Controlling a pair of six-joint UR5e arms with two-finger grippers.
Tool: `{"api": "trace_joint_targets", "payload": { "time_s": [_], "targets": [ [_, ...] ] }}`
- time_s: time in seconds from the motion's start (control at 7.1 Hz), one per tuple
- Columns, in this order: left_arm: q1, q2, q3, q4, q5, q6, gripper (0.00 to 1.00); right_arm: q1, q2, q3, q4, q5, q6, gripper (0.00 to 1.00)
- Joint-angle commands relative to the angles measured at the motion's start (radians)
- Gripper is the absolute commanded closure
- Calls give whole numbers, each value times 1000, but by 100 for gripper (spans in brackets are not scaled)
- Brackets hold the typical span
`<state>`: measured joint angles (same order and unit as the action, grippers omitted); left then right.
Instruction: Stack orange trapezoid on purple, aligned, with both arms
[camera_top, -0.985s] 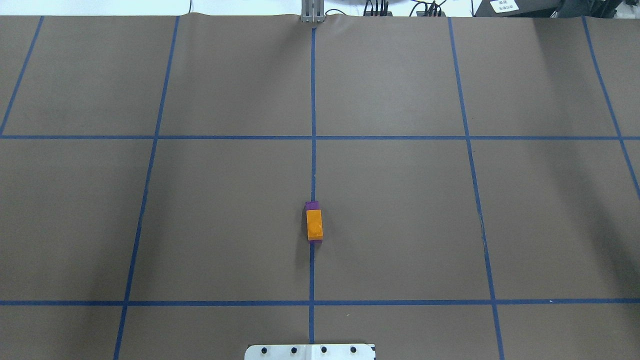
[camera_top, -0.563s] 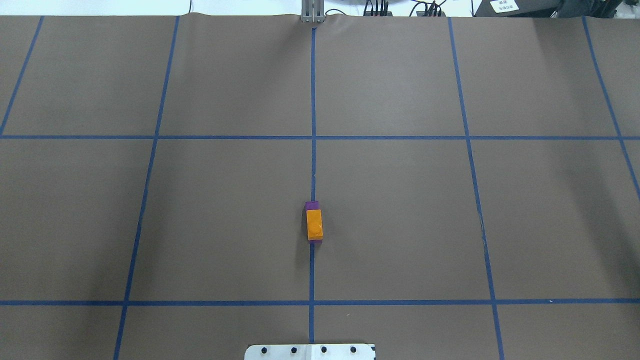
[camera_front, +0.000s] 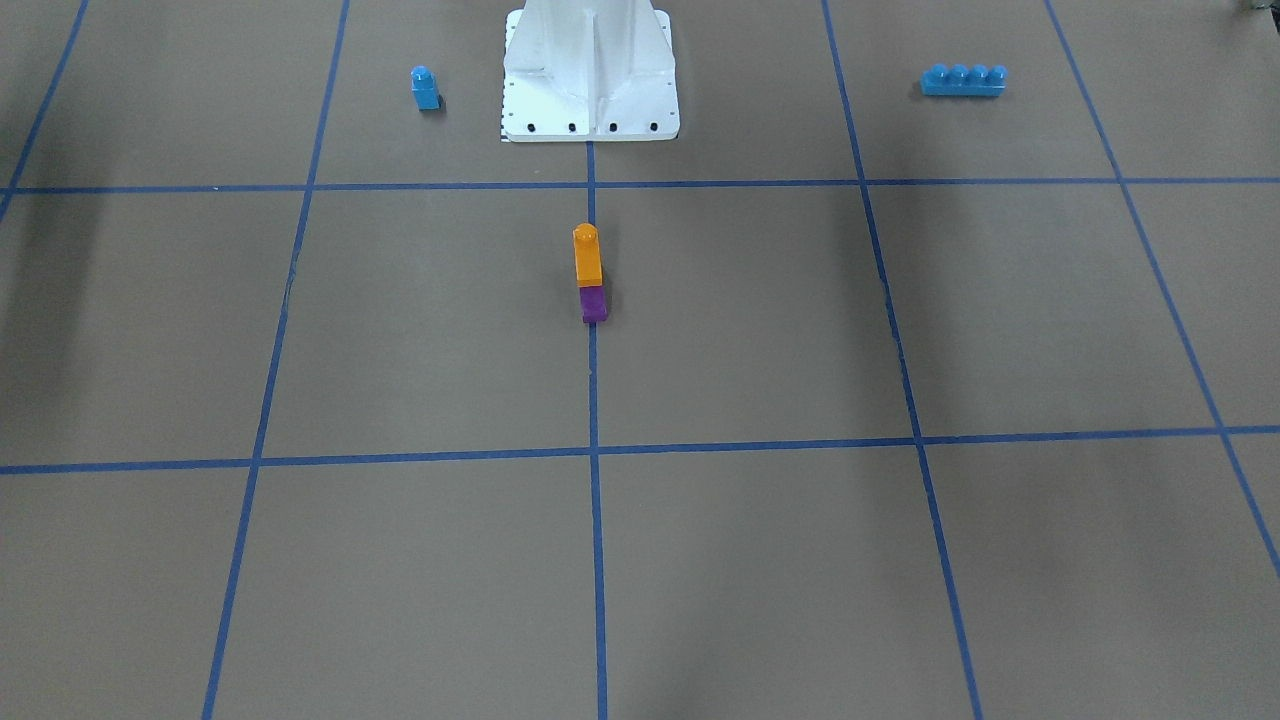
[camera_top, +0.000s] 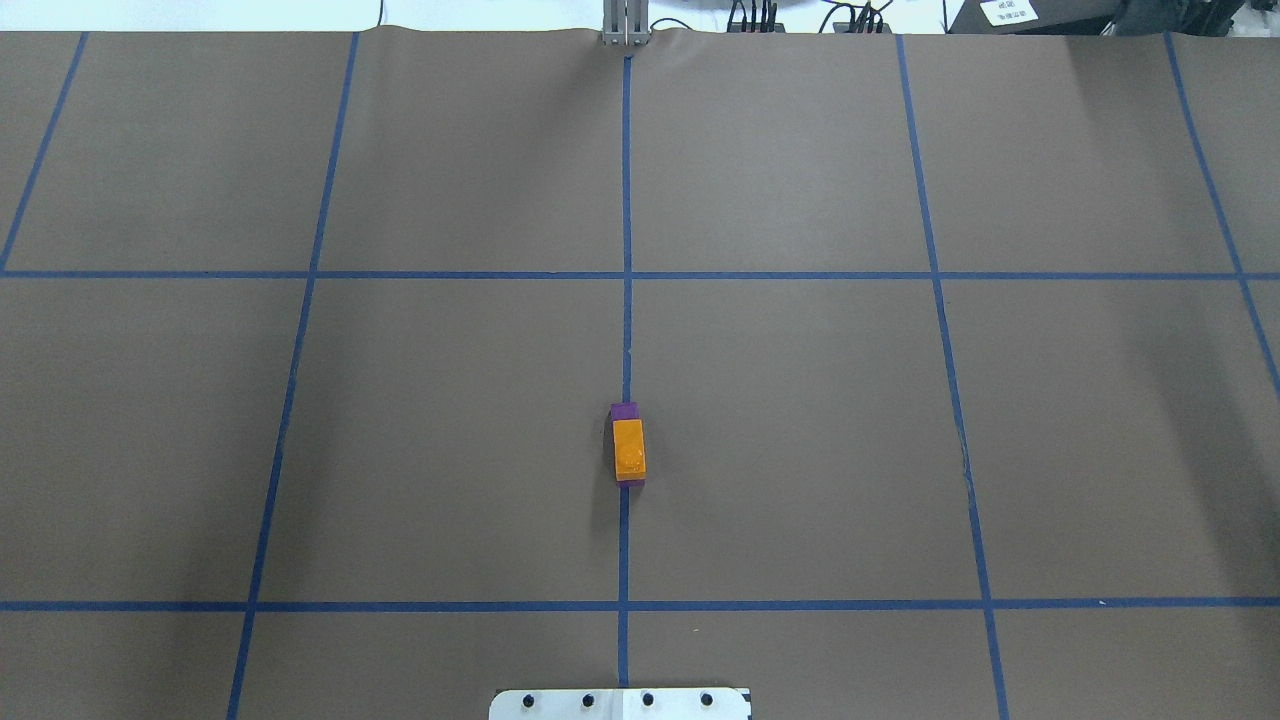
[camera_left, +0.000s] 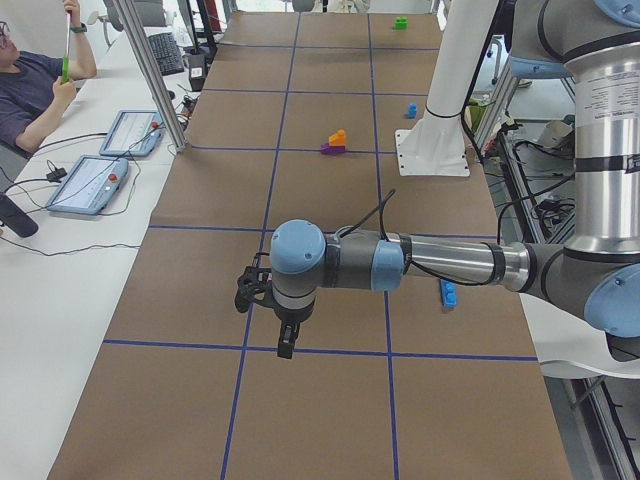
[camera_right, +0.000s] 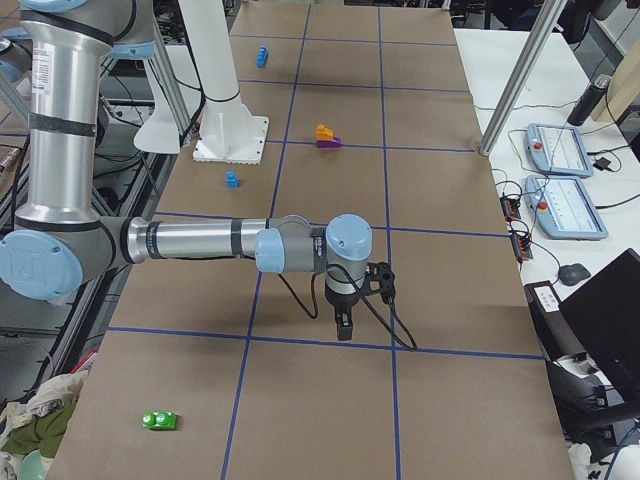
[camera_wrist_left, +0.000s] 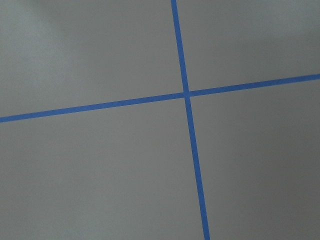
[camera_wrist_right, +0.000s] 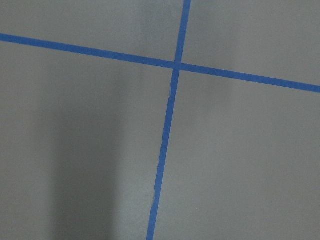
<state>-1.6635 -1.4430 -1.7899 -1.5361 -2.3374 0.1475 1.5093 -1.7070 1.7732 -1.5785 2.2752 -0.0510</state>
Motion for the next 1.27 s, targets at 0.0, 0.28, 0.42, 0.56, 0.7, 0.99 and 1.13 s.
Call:
{"api": "trace_joint_targets", "payload": {
  "time_s": [0.0,0.28,0.42,0.56,0.7,0.99,1.13],
  "targets": [
    [1,21,3,-1,0,1,0,0,1,8,2,-3,0,0],
    [1,23,3,-1,0,0,0,0,1,14,2,1,2,0],
    [1,23,3,-1,0,0,0,0,1,18,2,3,0,0],
    [1,23,3,-1,0,0,0,0,3,18,2,3,0,0],
    [1,23,3,-1,0,0,0,0,1,29,2,6,0,0],
    [1,23,3,-1,0,0,0,0,-2,41,0,4,0,0],
    [1,23,3,-1,0,0,0,0,-2,60,-6,6,0,0]
  ]
}}
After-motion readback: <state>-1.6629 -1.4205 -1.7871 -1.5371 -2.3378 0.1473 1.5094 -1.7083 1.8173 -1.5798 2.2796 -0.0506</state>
